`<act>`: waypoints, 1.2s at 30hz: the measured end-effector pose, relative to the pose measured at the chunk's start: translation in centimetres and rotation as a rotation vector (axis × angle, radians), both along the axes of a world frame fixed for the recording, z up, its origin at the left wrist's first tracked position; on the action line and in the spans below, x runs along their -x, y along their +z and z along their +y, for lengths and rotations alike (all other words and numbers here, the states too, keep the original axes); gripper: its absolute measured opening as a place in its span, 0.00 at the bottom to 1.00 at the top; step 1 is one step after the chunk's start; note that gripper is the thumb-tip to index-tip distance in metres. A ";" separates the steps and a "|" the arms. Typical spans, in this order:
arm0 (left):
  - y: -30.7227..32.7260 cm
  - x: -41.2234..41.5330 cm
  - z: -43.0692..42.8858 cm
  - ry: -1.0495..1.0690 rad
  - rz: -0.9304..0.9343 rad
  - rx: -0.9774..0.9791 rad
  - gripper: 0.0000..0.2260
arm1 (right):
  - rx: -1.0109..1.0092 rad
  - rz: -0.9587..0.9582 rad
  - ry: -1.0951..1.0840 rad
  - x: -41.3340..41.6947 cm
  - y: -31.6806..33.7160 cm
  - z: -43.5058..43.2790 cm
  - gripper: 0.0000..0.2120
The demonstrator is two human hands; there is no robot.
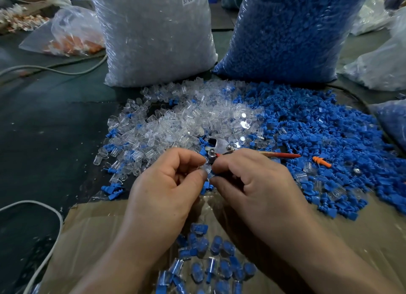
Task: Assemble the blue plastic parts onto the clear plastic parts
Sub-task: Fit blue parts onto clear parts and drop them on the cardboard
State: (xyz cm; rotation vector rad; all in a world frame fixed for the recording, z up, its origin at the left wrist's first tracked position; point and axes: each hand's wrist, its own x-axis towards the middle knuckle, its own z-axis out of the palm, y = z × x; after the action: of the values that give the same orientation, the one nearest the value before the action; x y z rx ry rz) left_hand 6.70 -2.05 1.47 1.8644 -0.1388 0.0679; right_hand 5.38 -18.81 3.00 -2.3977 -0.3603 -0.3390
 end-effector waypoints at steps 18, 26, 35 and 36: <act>0.4 0.0 0.6 -0.093 0.150 0.203 0.07 | 0.012 -0.133 0.093 0.7 0.4 0.6 0.14; -0.2 -0.4 0.6 -0.094 0.204 0.241 0.07 | 0.008 -0.053 0.140 0.3 0.4 0.3 0.11; -0.6 -0.7 1.3 -0.049 0.186 0.211 0.09 | 0.429 0.124 -0.159 -0.8 0.7 -2.0 0.31; -0.4 -0.8 1.4 -0.048 0.197 0.227 0.10 | 0.520 0.200 -0.208 -1.1 0.7 -2.7 0.33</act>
State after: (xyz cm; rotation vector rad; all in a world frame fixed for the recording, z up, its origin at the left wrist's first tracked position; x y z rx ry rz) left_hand 7.50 -0.63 1.04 1.6303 -0.0375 -0.1282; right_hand 6.47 -21.55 3.74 -2.9593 -0.1132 -0.0983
